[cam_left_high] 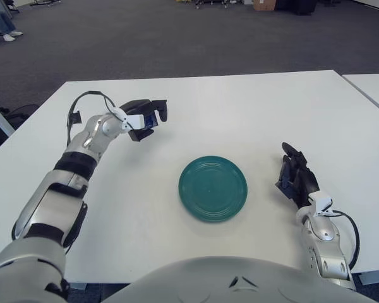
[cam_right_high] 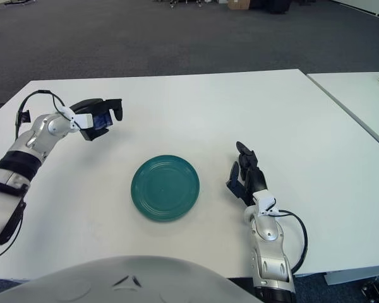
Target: Put the gum into the plate.
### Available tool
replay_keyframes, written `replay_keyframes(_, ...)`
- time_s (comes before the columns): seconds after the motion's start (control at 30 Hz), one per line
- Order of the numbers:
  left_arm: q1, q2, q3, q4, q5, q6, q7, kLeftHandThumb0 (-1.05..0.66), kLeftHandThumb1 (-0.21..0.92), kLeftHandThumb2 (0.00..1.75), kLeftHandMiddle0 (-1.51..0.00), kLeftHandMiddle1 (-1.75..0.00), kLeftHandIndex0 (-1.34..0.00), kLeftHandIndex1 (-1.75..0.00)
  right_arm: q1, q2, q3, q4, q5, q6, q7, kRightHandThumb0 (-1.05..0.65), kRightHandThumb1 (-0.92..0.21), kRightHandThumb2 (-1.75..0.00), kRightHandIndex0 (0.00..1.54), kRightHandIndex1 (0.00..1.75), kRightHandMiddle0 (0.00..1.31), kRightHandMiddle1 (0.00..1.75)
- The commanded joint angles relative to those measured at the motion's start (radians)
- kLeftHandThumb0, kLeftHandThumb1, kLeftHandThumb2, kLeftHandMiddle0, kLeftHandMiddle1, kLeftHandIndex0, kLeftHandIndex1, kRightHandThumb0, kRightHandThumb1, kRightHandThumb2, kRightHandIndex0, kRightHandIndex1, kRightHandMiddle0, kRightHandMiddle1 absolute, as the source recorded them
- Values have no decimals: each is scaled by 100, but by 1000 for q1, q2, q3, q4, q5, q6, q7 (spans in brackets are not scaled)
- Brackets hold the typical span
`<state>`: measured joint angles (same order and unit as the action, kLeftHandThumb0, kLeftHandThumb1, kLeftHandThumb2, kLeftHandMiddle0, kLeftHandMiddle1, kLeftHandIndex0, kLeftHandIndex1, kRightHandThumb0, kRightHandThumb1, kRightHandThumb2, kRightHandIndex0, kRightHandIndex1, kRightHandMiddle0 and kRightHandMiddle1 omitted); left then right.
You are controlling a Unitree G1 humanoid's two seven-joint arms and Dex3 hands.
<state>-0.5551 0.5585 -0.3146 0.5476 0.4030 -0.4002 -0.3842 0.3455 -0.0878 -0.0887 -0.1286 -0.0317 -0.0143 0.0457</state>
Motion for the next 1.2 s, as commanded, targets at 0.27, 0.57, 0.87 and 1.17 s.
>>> replay_keyframes(0.27,145,-2,52,-404,-57,146,-85,0,18,147,-72,-168,-51,-175,20,15,13,73,5,13,-8,-81,-92,-102,15,1,0,40)
replay_keyframes(0.57,239,-77,-7,-746,-28,348,-151,0,15,149,-74,-167,-52,-175,20,18,27,68,-11,25,-21,-81,-92,-101,15,0,0,40)
replay_keyframes(0.87,292,-124,-64,-816,-10,357,-155,0,14,150,-74,-167,-54,-175,28,15,40,57,-20,31,-25,-82,-92,-102,12,0,0,36)
replay_keyframes(1.17,325,-163,-118,-823,12,239,-124,0,6,158,-81,-166,-59,-175,31,11,46,65,-27,23,-26,-83,-92,-104,12,0,0,35)
